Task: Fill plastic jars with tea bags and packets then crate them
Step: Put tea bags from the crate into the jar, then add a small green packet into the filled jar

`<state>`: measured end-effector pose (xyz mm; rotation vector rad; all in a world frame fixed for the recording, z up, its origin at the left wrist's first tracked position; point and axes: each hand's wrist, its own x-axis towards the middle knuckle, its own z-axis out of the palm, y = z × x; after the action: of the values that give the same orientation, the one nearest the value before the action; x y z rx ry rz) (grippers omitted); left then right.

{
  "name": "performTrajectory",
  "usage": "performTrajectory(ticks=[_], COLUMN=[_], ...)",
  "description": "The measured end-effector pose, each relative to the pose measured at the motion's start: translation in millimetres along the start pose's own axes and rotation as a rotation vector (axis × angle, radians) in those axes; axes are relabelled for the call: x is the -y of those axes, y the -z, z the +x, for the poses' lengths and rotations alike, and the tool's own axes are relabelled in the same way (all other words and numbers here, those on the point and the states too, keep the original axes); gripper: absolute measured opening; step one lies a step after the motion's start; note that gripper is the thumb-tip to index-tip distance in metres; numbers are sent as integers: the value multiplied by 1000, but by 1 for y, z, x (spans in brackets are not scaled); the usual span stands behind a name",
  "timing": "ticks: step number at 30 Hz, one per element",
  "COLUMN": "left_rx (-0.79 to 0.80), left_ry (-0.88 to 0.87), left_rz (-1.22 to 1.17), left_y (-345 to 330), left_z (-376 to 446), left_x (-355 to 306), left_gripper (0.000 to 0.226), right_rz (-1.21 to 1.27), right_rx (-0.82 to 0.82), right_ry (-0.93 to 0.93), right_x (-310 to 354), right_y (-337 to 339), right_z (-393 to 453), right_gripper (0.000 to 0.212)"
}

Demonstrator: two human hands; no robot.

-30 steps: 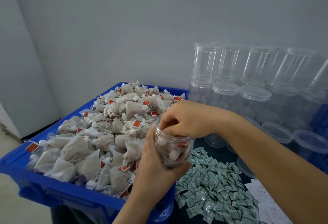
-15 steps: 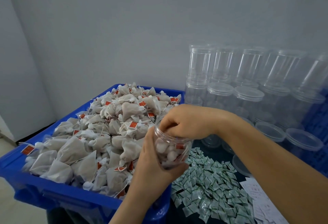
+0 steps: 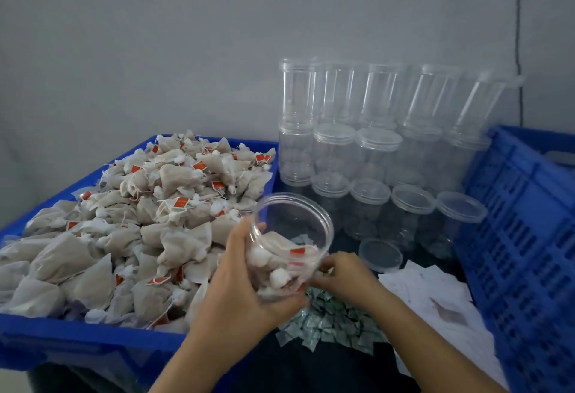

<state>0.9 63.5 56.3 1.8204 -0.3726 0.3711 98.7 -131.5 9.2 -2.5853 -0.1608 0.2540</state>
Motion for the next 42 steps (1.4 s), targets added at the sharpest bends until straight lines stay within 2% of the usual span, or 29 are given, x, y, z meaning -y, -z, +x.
performTrajectory(ticks=[3, 4, 5, 7, 10, 13, 16, 18, 25, 27, 28, 30, 31, 35, 39, 42], left_rx=[29, 58, 75, 109, 126, 169, 126, 50, 9, 9, 15, 28, 29, 42, 85, 95], left_ry=[-106, -124, -125, -53, 87, 118, 90, 150, 185, 175, 175, 175, 172, 155, 159, 141], left_rz=[89, 128, 148, 58, -72, -159, -144, -150, -159, -160, -172, -181, -170, -139, -162, -156], left_y=[-24, -32, -39, -52, -67, -72, -76, -79, -83, -83, -84, -86, -88, -94, -100, -102], left_z=[-24, -31, -38, -52, -61, -53, -54, -60, -61, -61, -61, -61, -62, -63, -64, -65], left_x=[-1, 3, 9, 22, 32, 39, 53, 62, 66, 67, 67, 69, 69, 71, 72, 73], left_gripper=[104, 106, 109, 112, 104, 89, 103, 111, 109, 109, 109, 110, 111, 114, 113, 114], right_rz=[68, 51, 14, 0, -48, 78, 193, 303, 594, 648, 636, 530, 450, 255, 214, 218], right_rx=[104, 74, 31, -31, -16, -38, -65, -89, -191, -151, -106, -3, 25, -7, 25, 10], right_ry=[-41, -26, -3, -1, 1, -3, -25, -31, 120, 158, 172, 178, 180, 160, 132, 115], right_x=[-1, -4, -4, -1, 0, -4, -11, -14, 5, 11, 12, 12, 10, 3, 1, 1], right_y=[-12, -15, -17, -18, -14, -9, -3, 4, 49, 60, 62, 60, 56, 42, 36, 34], right_z=[-2, -2, -2, -3, -2, 0, 0, -1, -39, -59, -68, -84, -89, -96, -97, -99], right_gripper=[11, 11, 21, 23, 13, 15, 12, 6, 11, 15, 16, 6, 10, 16, 5, 5])
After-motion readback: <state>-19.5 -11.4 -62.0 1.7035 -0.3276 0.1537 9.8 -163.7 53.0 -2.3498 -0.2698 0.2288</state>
